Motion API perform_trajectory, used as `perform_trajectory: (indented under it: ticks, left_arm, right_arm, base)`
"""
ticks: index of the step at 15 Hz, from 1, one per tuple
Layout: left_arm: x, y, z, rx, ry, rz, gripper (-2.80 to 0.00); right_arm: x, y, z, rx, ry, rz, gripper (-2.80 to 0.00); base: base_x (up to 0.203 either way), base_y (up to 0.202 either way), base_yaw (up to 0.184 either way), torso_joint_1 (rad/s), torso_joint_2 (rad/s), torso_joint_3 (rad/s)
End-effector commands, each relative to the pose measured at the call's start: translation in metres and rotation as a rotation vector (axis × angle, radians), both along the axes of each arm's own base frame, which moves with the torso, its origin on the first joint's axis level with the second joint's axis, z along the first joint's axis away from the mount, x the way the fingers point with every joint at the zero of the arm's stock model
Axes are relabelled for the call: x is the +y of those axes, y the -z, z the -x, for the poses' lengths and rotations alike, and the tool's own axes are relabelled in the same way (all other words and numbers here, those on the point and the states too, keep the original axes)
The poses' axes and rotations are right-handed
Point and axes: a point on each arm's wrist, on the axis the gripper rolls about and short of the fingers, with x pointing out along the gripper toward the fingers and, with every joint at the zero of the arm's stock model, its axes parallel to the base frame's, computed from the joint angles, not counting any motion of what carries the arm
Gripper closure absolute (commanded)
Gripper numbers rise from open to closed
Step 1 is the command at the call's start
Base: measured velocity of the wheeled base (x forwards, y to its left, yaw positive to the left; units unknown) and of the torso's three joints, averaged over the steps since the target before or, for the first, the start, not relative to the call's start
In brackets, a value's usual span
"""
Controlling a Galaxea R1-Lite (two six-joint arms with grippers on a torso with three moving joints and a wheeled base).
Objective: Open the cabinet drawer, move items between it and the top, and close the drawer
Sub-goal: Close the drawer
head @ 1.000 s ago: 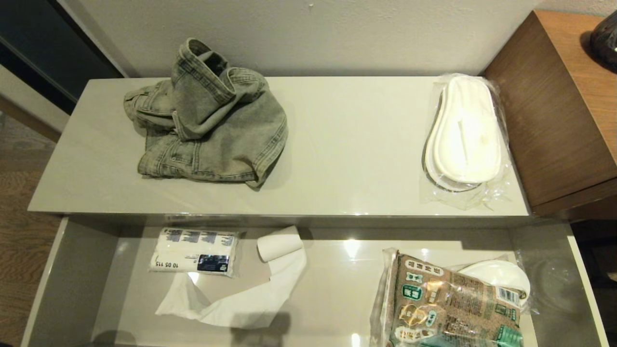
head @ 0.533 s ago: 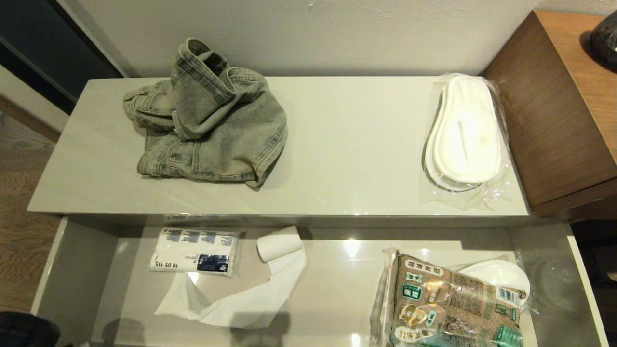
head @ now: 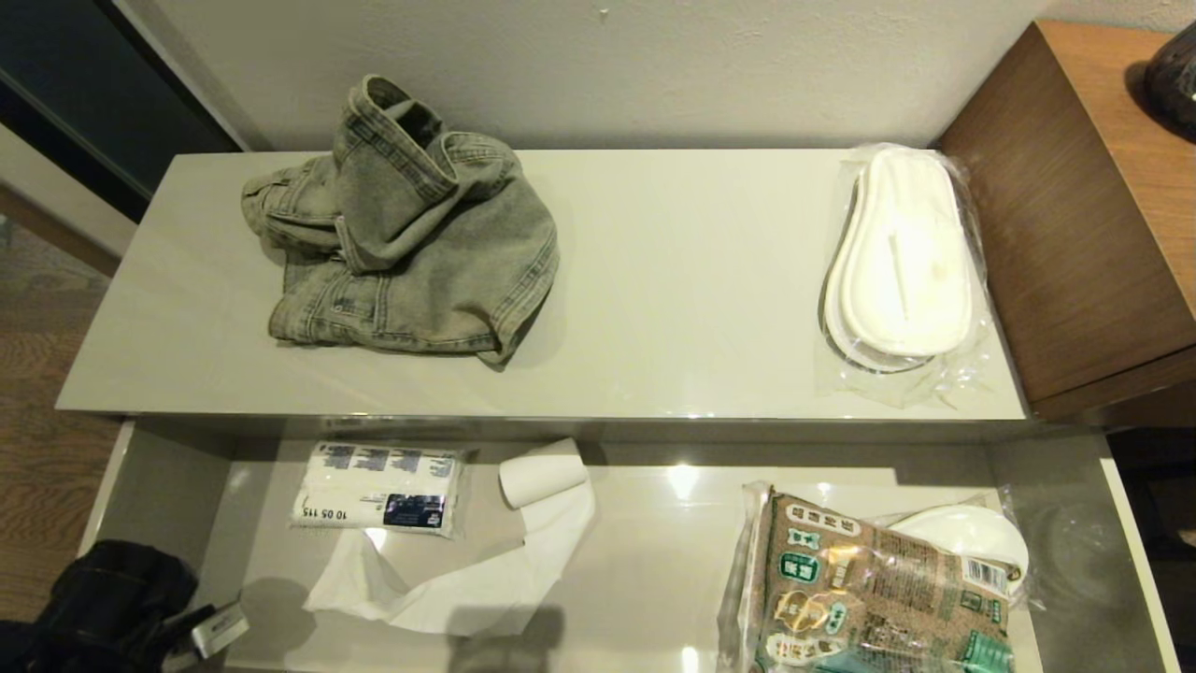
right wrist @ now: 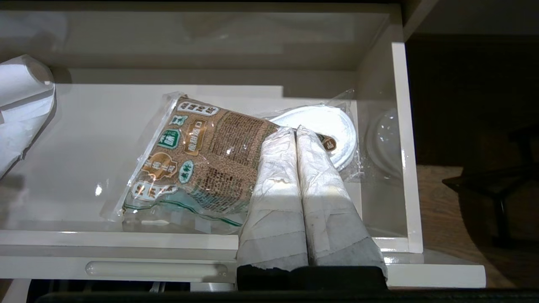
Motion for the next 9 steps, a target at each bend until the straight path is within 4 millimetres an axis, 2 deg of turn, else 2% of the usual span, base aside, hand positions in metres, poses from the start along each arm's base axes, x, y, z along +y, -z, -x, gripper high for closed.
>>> perform_trajectory:
  ticks: [1,6,9]
  left_arm:
    - [-0.001,0.002,-0.006,0.007,0.004,0.002,0.00]
    - [-0.002,-0.004,-0.013,-0.029,-0.050,0.037,0.00]
    - [-0.003,-0.031,-0.041,-0.194,-0.194,0.112,0.00]
  right_arm:
    - [0.000,0.000,0.000,0.001,-0.001,0.002,0.00]
    - [0.000,0.000,0.000,0.001,-0.001,0.004,0.00]
    - [0.000,0.000,0.000,0.001,-0.001,0.002,0.00]
  base:
    - [0.000,0.000,0.000,0.000,0.00,0.000]
    - [0.000,0.000,0.000,0.000,0.00,0.000]
    - [0.000,0.000,0.000,0.000,0.00,0.000]
